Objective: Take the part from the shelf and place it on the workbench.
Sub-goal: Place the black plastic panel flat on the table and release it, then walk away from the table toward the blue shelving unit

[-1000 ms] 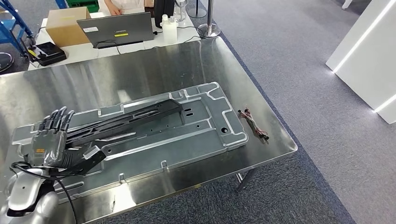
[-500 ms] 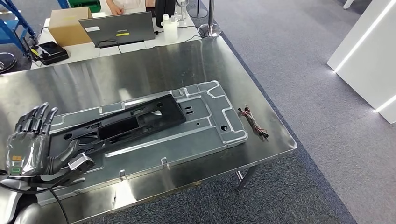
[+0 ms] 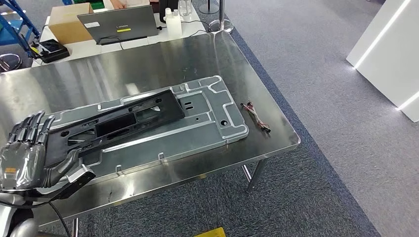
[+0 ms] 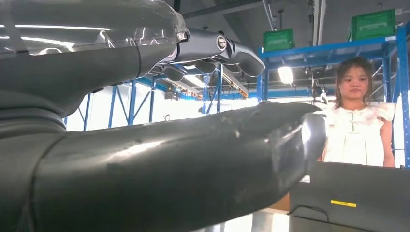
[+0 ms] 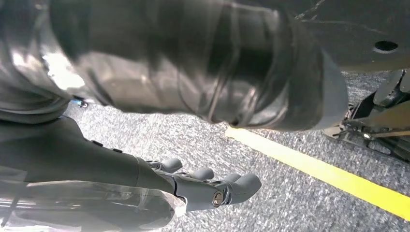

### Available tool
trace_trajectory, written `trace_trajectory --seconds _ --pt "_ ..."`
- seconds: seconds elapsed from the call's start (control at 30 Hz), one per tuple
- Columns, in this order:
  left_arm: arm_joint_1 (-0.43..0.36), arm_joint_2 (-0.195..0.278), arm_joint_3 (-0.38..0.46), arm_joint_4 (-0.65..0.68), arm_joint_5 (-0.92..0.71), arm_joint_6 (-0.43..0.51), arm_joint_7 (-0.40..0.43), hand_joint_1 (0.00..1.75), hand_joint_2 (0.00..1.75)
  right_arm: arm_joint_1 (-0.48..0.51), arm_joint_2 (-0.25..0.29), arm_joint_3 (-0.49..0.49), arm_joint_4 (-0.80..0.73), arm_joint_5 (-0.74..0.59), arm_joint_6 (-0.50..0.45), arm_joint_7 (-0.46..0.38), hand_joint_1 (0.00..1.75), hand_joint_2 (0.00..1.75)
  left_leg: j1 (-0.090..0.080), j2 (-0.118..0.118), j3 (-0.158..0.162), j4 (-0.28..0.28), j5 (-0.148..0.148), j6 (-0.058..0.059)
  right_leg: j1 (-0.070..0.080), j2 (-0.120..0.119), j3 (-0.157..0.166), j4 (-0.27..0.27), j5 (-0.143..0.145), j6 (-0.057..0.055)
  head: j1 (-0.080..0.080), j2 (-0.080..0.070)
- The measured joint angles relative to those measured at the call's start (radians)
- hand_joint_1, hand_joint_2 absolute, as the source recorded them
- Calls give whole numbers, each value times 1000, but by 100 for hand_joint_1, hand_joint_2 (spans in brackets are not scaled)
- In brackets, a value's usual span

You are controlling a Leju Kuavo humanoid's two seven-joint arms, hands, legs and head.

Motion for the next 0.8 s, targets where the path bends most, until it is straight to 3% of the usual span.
trace_trajectory --seconds 0.07,0.17,0.2,0.27,0.33,0.37,0.4,0.43,0.5,0.57,0.6,0.7,0.73,0.8 --pt "1 0 5 -3 -2 3 0 0 0 0 1 -1 0 -2 0 -1 0 0 -5 -1 65 -103 0 12 1 1 -7 3 11 12 0 0" --pt "4 0 12 -4 -9 12 -2 0 0 1 1 -3 0 -3 -2 -3 0 0 -9 -1 64 -127 9 31 2 3 -9 -3 32 32 0 0" --pt "4 0 13 -4 -11 14 -3 0 0 2 1 -3 0 -4 -2 -3 0 0 -7 1 57 -130 19 40 2 3 -15 2 24 38 0 0" --pt "5 -1 14 -5 -14 18 -4 0 0 1 1 -5 0 -4 -2 -6 0 0 -3 6 35 -137 45 56 1 4 -40 61 -48 45 0 0" --pt "8 -3 15 -5 -17 20 -5 0 0 1 1 -6 0 -5 -3 -9 0 0 -5 8 6 -136 69 64 0 4 -73 187 -151 51 0 0" --pt "10 -4 15 -5 -17 20 -6 0 0 1 1 -7 0 -6 -3 -10 0 0 -7 8 -9 -134 79 64 0 3 -83 245 -176 53 0 0" --pt "12 -5 15 -5 -18 20 -6 0 0 1 1 -8 0 -6 -3 -10 0 0 -8 8 -25 -132 88 63 0 3 -82 281 -179 53 0 0" --pt "13 -6 15 -5 -19 20 -7 0 0 1 1 -8 -1 -7 -3 -10 0 0 -10 8 -39 -128 96 62 1 3 -65 281 -159 52 0 0" --pt "13 -7 15 -5 -21 20 -8 0 0 0 -2 -9 -2 -9 -4 -11 0 0 -12 8 -63 -120 111 59 5 4 23 177 -106 41 0 0" --pt "12 -10 17 -5 -23 21 -9 0 0 -2 -8 -11 -5 -10 -5 -11 0 0 -15 9 -76 -115 123 52 11 4 125 29 -100 26 0 0" --pt "11 -11 18 -5 -24 22 -9 0 0 -3 -10 -12 -7 -10 -5 -11 0 0 -14 9 -78 -114 130 47 15 4 152 -17 -107 20 0 0" --pt "7 -14 20 -6 -27 24 -11 0 0 -5 -12 -15 -7 -10 -5 -11 0 0 -12 10 -86 -116 143 30 16 2 151 -47 -92 8 0 0" --pt "6 -14 21 -6 -27 24 -12 0 0 -5 -12 -16 -7 -10 -4 -11 0 0 -11 9 -95 -102 123 24 13 0 143 -50 -81 2 0 0" --pt "6 -14 27 -6 -27 24 -13 0 0 -6 -13 -17 -8 -10 -4 -11 0 0 -7 7 -123 -20 31 14 8 -5 119 -54 -56 -8 0 0"
